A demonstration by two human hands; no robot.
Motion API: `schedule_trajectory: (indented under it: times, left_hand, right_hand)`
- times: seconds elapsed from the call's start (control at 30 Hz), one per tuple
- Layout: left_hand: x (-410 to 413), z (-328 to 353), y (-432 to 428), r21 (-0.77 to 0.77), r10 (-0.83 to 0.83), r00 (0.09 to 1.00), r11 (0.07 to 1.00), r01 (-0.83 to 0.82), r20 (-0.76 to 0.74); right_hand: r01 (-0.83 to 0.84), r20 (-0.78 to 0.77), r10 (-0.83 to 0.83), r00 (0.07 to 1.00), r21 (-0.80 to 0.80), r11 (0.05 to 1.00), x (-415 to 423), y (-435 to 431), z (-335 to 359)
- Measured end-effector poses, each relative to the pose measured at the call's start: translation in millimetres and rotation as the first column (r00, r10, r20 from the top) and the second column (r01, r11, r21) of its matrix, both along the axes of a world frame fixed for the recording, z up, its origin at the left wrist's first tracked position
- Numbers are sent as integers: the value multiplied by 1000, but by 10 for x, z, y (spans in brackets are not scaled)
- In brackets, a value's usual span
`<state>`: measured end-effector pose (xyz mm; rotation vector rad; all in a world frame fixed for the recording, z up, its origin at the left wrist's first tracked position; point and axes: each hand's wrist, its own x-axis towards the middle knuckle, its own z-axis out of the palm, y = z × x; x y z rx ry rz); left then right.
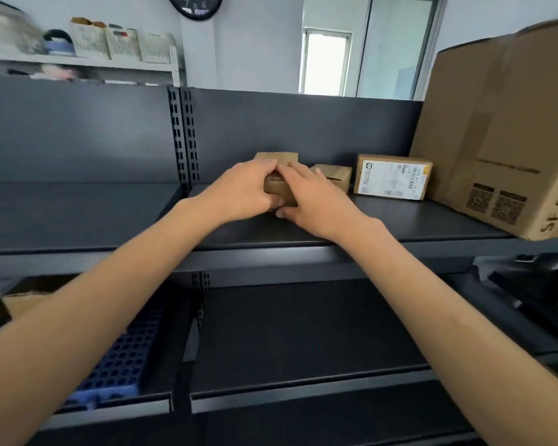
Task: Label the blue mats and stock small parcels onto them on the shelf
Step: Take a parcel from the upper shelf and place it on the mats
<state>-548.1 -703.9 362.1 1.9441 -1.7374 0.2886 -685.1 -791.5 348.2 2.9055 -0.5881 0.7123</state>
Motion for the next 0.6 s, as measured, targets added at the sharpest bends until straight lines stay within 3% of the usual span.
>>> schedule_trajectory:
  times: [0.17, 0.37, 0.6]
  left_hand:
    - [57, -13, 336, -82, -47, 999, 995, 48, 12]
    - [293, -263, 1216, -208, 206, 978, 956, -205, -21]
    - [598, -539, 2808, -312, 378, 924, 873, -375, -52]
  right_hand:
    - [-79, 77, 89, 993, -119, 990, 82, 290, -25]
    - [-179, 161, 205, 965, -161, 971, 523, 1005, -160]
    - [-381, 207, 407, 890, -152, 912, 1027, 2376, -433]
